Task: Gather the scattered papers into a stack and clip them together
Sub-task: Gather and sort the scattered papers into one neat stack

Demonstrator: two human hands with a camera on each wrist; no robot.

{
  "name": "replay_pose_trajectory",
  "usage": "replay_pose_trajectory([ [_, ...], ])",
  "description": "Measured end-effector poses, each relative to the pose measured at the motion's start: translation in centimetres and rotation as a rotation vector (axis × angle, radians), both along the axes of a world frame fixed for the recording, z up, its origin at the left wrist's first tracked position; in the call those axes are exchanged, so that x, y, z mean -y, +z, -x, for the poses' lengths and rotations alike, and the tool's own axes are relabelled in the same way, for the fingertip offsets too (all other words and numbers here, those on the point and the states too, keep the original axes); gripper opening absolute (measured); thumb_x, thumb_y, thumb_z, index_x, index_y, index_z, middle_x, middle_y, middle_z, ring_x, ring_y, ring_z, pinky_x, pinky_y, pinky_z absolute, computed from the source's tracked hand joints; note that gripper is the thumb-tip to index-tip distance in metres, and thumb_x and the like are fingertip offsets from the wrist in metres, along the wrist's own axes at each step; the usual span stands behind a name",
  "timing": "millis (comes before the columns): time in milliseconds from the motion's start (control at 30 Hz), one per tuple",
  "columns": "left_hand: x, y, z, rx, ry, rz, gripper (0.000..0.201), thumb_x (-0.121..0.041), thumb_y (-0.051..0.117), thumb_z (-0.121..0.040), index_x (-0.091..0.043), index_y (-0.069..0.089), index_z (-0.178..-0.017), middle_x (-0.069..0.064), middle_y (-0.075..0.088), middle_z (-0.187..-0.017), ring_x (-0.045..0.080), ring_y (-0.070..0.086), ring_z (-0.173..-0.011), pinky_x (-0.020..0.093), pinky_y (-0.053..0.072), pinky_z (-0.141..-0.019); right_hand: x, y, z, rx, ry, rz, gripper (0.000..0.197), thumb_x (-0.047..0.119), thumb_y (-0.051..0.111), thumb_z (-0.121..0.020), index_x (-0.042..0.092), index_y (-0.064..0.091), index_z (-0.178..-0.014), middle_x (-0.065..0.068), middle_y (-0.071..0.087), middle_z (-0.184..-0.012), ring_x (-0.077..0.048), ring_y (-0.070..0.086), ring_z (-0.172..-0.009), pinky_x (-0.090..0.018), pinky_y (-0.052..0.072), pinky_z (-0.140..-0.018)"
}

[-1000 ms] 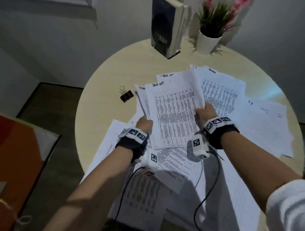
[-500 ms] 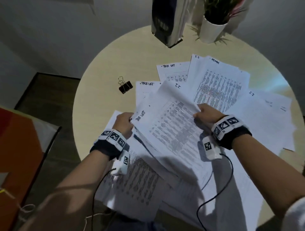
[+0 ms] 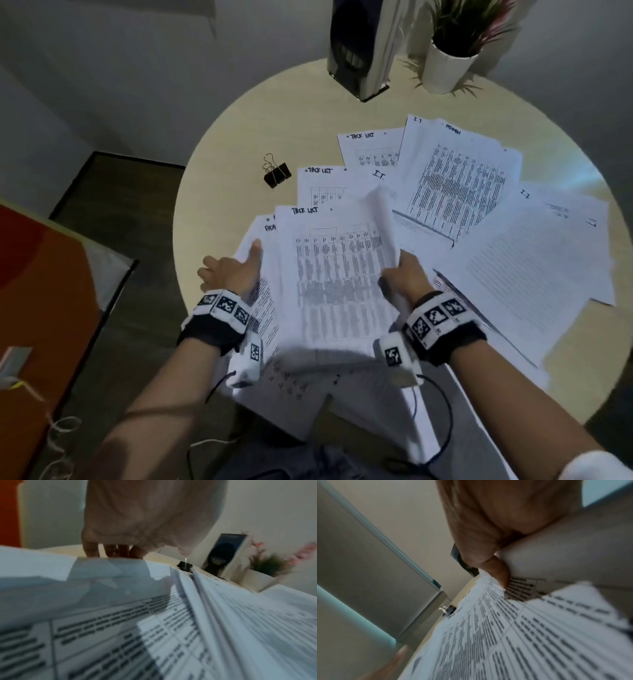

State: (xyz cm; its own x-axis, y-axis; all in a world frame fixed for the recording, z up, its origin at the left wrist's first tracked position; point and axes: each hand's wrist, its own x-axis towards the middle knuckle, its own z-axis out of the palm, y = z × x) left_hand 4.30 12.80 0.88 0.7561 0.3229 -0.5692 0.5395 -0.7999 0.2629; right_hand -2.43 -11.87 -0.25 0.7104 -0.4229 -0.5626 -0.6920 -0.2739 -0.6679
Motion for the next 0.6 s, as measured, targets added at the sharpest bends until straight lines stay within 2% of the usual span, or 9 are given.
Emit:
replay_pose_trajectory([
  [67, 0.5, 0.1, 0.6, -0.054, -0.044, 0.095, 0.069, -0.064, 0.05, -0.079, 0.004, 0.054, -0.078, 0.022, 0.033, -0.14, 0.038, 0.044, -0.12, 0.045, 0.044, -0.091, -3.0, -0.9, 0.9, -0.043, -0.036, -0.059, 0.018, -0.003, 0.043, -0.081, 0.007, 0.049, -0.094, -0.009, 0.055, -0.077, -0.022, 0.054, -0.061, -0.019, 0.043, -0.044],
  [100, 0.6, -0.1, 0.7, -0.047, -0.046, 0.137, 0.057, -0.054, 0.061, -0.079, 0.002, 0.051, -0.073, 0.026, 0.043, -0.133, 0.037, 0.054, -0.107, 0.04, 0.047, -0.082, -4.5, -1.4, 1.2, -0.059, -0.007, -0.065, 0.018, 0.001, 0.043, -0.08, 0.01, 0.049, -0.094, -0.009, 0.057, -0.088, -0.024, 0.057, -0.075, -0.022, 0.046, -0.058],
  [133, 0.6, -0.1, 0.6, -0.031, -0.044, 0.174, 0.048, -0.042, 0.067, -0.079, 0.004, 0.054, -0.079, 0.028, 0.053, -0.122, 0.035, 0.06, -0.096, 0.036, 0.048, -0.076, -5.7, -1.7, 1.3, -0.077, 0.036, -0.067, 0.023, 0.004, 0.044, -0.079, 0.011, 0.048, -0.101, -0.01, 0.058, -0.102, -0.027, 0.057, -0.091, -0.027, 0.045, -0.075],
  [200, 0.3, -0.4, 0.4, -0.015, -0.019, 0.243, 0.046, -0.024, 0.071, -0.079, 0.011, 0.057, -0.105, 0.025, 0.063, -0.111, 0.034, 0.062, -0.095, 0.028, 0.049, -0.073, -6.8, -1.8, 1.3, -0.109, 0.158, 0.022, 0.048, 0.011, 0.049, -0.082, 0.008, 0.037, -0.129, -0.013, 0.047, -0.132, -0.032, 0.046, -0.12, -0.04, 0.037, -0.099],
  [267, -0.1, 0.0, 0.3, -0.005, -0.032, 0.296, 0.046, -0.017, 0.068, -0.083, 0.009, 0.054, -0.117, 0.021, 0.066, -0.103, 0.03, 0.061, -0.085, 0.018, 0.049, -0.064, -6.1, -1.0, 1.2, -0.111, 0.282, 0.279, 0.063, 0.026, 0.06, -0.083, 0.007, 0.029, -0.135, -0.013, 0.035, -0.139, -0.032, 0.033, -0.128, -0.046, 0.033, -0.101],
  [367, -0.1, 2.4, -0.4, 0.149, -0.141, 0.322, 0.044, -0.014, 0.062, -0.087, 0.002, 0.051, -0.126, 0.022, 0.06, -0.123, 0.033, 0.06, -0.106, 0.031, 0.046, -0.083, -4.3, -0.2, 1.4, -0.067, 0.391, 0.4, 0.079, 0.05, 0.068, -0.072, 0.005, 0.034, -0.128, -0.014, 0.032, -0.136, -0.032, 0.033, -0.123, -0.046, 0.036, -0.094],
  [400, 0.0, 3.9, -0.7, 0.233, -0.17, 0.338, 0.043, -0.014, 0.061, -0.087, 0.0, 0.051, -0.127, 0.022, 0.059, -0.125, 0.032, 0.059, -0.108, 0.033, 0.045, -0.086, -3.8, -0.3, 1.6, -0.068, 0.419, 0.362, 0.088, 0.057, 0.067, -0.066, 0.005, 0.035, -0.129, -0.014, 0.032, -0.136, -0.032, 0.033, -0.123, -0.046, 0.035, -0.095],
  [500, 0.3, 9.5, -1.9, 0.543, -0.199, 0.359, 0.037, -0.012, 0.061, -0.086, -0.001, 0.055, -0.12, 0.019, 0.061, -0.113, 0.026, 0.057, -0.101, 0.029, 0.04, -0.076, -2.8, -0.2, 1.8, -0.068, 0.394, 0.212, 0.101, 0.067, 0.06, -0.059, 0.008, 0.031, -0.135, -0.012, 0.029, -0.138, -0.032, 0.029, -0.128, -0.048, 0.032, -0.105],
  [600, 0.6, 15.6, -2.9, 0.77, -0.246, 0.516, 0.038, -0.015, 0.062, -0.086, 0.001, 0.053, -0.12, 0.006, 0.056, -0.103, 0.016, 0.057, -0.093, 0.021, 0.045, -0.067, -1.8, 0.7, 1.1, -0.025, 0.282, -0.017, 0.09, 0.056, 0.063, -0.074, 0.008, 0.026, -0.141, -0.014, 0.027, -0.147, -0.032, 0.029, -0.135, -0.038, 0.037, -0.107],
])
